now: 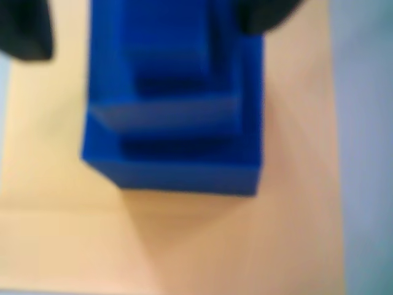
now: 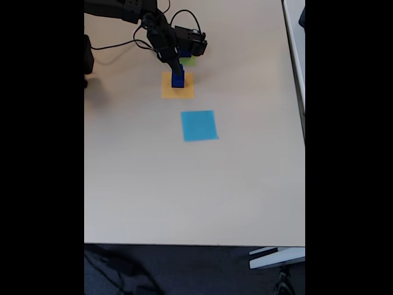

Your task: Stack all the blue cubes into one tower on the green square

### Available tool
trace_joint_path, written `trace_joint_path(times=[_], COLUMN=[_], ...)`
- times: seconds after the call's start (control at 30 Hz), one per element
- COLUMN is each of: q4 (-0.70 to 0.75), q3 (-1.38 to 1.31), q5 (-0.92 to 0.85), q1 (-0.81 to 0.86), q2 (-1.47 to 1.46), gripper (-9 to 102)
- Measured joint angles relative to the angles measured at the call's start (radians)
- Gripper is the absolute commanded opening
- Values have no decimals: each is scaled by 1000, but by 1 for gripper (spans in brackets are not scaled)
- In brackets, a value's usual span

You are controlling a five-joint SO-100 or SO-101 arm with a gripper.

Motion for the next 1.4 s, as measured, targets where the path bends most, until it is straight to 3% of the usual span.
trace_joint_path(times=[1.4], q4=[-38], q3=[26], q5=[-12], q1=[0], q2=[5], gripper=[15])
